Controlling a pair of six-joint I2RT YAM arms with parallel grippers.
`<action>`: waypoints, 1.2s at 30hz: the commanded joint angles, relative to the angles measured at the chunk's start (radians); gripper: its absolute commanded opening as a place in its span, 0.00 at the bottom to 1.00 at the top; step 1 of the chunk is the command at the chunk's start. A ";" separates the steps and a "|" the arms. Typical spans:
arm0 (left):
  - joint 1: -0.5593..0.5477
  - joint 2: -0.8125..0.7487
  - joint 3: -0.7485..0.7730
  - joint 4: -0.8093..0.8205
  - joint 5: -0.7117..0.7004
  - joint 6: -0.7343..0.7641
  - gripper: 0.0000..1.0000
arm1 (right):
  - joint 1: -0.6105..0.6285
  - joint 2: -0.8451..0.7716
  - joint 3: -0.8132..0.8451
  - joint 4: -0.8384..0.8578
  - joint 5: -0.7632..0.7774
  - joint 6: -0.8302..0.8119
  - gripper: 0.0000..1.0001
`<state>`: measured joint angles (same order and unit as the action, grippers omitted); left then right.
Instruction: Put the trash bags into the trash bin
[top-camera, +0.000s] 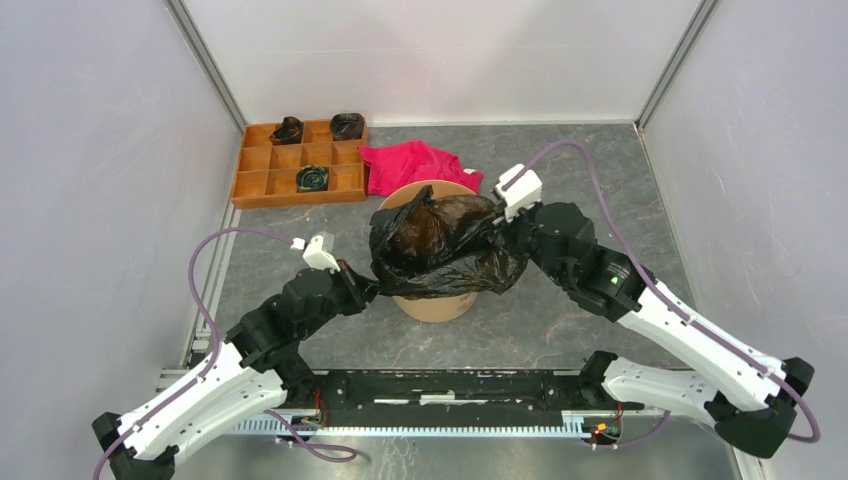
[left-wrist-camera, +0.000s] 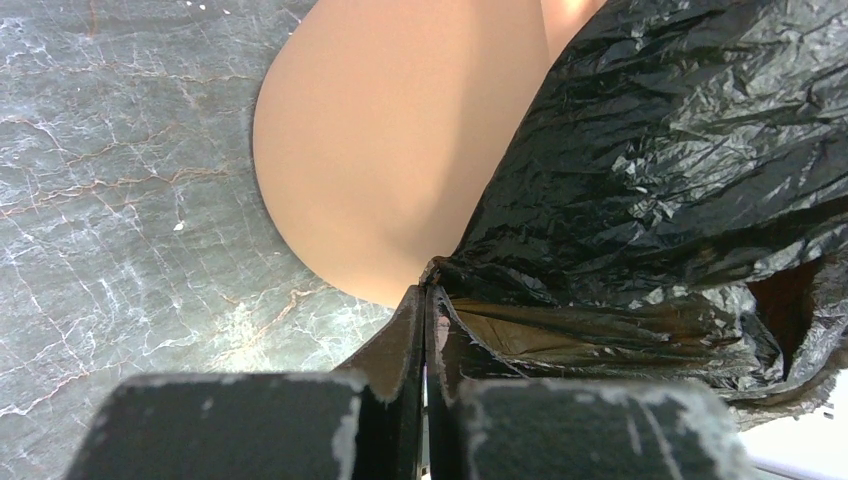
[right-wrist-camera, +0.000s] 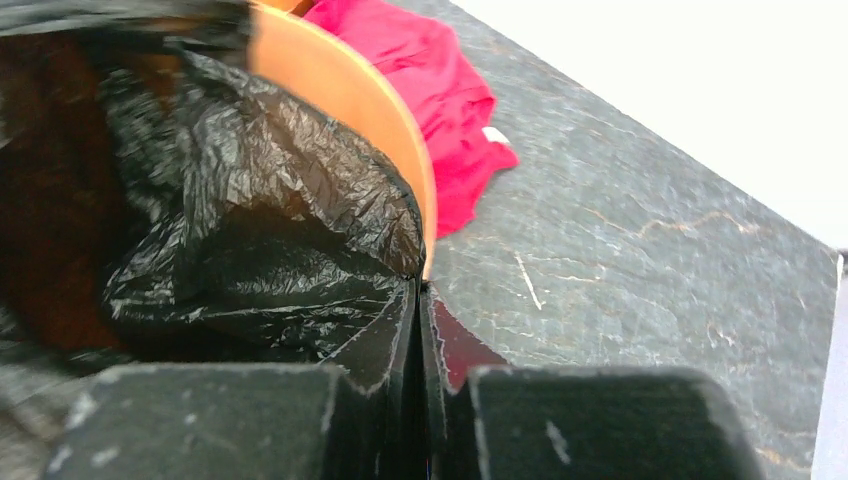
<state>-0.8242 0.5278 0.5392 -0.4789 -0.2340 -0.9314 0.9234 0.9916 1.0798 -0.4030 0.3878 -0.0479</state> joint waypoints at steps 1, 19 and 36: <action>0.005 0.016 0.014 -0.009 -0.017 -0.040 0.02 | -0.106 -0.035 -0.071 0.193 -0.108 0.042 0.09; 0.005 0.220 0.723 -0.357 -0.148 0.403 1.00 | -0.137 -0.046 -0.118 0.261 -0.189 0.037 0.10; 0.005 0.771 0.982 -0.219 -0.176 0.736 0.97 | -0.148 -0.053 -0.102 0.261 -0.177 0.043 0.12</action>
<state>-0.8238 1.3045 1.4525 -0.7784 -0.3927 -0.2852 0.7826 0.9562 0.9642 -0.1776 0.2008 -0.0120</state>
